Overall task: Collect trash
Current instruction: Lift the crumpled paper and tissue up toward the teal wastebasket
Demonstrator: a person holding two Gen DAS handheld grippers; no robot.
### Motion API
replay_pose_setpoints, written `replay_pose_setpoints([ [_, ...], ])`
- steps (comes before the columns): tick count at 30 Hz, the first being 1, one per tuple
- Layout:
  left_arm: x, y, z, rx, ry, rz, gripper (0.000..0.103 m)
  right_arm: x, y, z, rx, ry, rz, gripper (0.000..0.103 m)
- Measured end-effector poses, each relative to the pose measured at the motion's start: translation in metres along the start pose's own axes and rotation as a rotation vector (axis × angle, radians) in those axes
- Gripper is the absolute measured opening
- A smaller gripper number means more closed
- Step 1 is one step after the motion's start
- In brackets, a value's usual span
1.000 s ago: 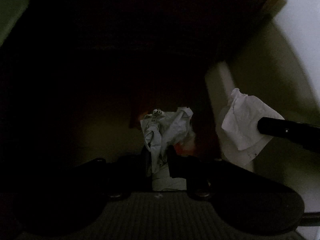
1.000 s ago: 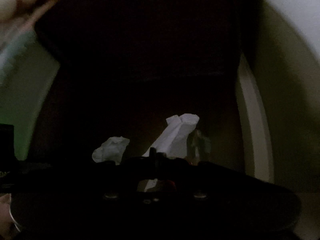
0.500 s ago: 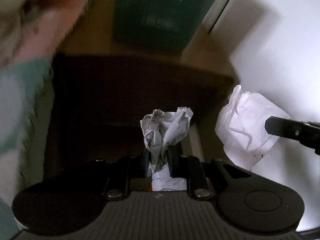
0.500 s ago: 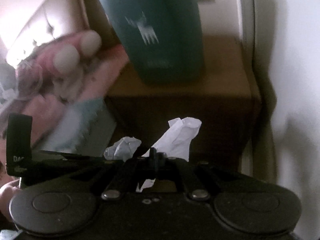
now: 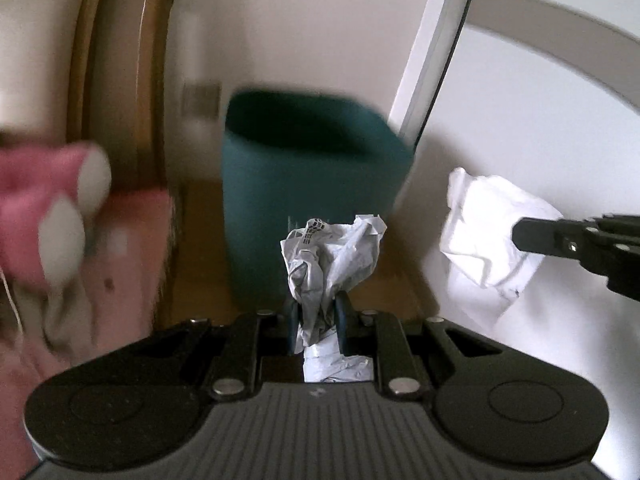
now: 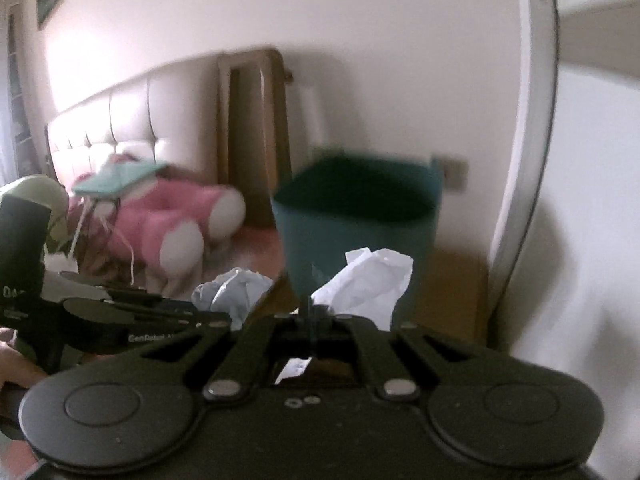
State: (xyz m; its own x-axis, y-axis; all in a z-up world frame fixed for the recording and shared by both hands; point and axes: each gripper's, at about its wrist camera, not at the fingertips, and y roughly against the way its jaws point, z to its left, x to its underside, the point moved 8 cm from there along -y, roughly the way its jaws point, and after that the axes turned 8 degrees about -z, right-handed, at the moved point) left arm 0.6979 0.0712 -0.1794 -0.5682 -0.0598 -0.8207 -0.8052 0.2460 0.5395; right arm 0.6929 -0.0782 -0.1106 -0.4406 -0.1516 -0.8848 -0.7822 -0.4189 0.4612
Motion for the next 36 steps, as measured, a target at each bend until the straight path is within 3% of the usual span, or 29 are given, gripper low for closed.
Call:
replay_pose_setpoints([
  [8, -0.104, -0.008, 0.002, -0.017, -0.051, -0.127, 0.018, -0.077, -0.025, -0.006, 0.036, 0.105, -0.072, 0.000],
  [18, -0.182, -0.040, 0.014, -0.077, -0.081, -0.195, 0.018, -0.101, -0.084, -0.016, 0.068, 0.137, -0.047, 0.000],
  [24, -0.195, -0.073, 0.014, -0.100, -0.108, -0.183, 0.018, -0.095, -0.119, -0.023, 0.086, 0.128, -0.005, 0.000],
  [36, -0.157, -0.134, 0.012, -0.122, -0.163, -0.046, 0.018, -0.052, -0.166, -0.042, 0.110, 0.040, 0.108, 0.000],
])
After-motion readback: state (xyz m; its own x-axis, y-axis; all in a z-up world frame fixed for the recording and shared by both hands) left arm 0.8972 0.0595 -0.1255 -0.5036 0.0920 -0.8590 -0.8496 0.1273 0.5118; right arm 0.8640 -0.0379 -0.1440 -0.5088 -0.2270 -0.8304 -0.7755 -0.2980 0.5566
